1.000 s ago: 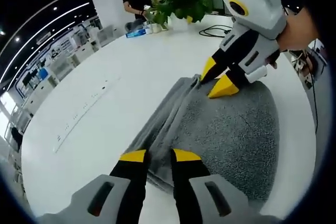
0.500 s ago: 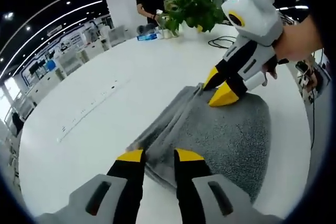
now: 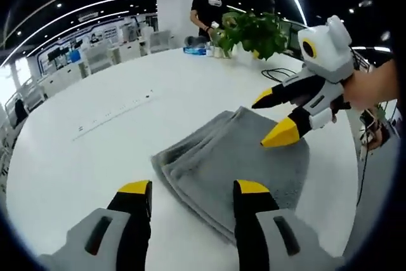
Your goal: Fold the towel on the table until its edges align and the towel forms a compact rectangular stack.
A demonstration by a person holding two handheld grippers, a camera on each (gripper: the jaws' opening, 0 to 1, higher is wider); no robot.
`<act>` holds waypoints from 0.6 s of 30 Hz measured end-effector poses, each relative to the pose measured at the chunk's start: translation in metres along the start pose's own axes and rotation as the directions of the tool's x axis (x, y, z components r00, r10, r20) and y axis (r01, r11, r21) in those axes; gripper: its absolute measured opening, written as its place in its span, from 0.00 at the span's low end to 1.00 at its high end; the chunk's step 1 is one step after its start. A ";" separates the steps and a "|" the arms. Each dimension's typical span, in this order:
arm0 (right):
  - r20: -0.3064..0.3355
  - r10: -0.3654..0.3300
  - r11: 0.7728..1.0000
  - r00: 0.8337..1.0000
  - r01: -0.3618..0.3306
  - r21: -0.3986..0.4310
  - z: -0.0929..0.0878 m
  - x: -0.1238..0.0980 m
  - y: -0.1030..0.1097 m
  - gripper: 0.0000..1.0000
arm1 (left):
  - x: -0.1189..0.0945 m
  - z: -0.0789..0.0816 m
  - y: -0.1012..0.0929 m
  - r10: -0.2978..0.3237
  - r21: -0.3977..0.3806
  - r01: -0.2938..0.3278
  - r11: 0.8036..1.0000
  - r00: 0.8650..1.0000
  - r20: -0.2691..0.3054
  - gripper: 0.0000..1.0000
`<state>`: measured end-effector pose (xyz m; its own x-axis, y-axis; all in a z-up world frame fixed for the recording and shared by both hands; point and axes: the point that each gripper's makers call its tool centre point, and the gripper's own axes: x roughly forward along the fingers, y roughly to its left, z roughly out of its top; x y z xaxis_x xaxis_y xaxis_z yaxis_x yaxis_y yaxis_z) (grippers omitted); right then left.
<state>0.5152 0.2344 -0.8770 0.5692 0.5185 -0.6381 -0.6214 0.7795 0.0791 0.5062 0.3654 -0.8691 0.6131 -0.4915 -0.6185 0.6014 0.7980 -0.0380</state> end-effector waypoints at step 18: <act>-0.038 0.005 0.996 0.999 -0.002 0.091 -0.033 0.005 0.005 0.44 | 0.012 -0.033 -0.019 -0.054 -0.072 0.047 0.996 0.994 -0.099 0.44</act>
<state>0.4973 0.2288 -0.9055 0.5451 0.5089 -0.6662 -0.5708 0.8073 0.1496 0.4853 0.3554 -0.9020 0.5262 -0.4968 -0.6901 0.5907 0.7974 -0.1236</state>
